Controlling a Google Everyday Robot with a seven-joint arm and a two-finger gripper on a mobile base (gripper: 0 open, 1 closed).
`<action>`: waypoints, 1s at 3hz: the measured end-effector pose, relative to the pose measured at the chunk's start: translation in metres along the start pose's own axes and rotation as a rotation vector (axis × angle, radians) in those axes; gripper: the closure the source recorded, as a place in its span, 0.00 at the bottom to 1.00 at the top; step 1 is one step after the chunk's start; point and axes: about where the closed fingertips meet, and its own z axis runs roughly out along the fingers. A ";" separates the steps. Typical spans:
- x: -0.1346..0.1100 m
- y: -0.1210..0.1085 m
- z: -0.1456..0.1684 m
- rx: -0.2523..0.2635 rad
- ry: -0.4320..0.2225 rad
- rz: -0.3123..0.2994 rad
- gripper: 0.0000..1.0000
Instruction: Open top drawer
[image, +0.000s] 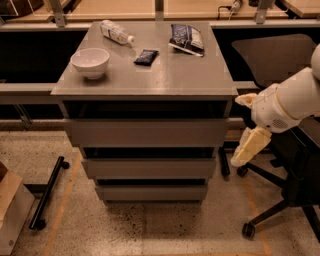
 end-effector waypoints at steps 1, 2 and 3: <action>0.009 -0.003 0.033 -0.010 -0.030 0.004 0.00; 0.011 -0.012 0.064 -0.021 -0.060 -0.004 0.00; 0.016 -0.021 0.101 -0.056 -0.071 -0.007 0.00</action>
Offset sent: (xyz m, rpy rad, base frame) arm 0.0544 0.0249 -0.0887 0.0921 -0.0032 0.0455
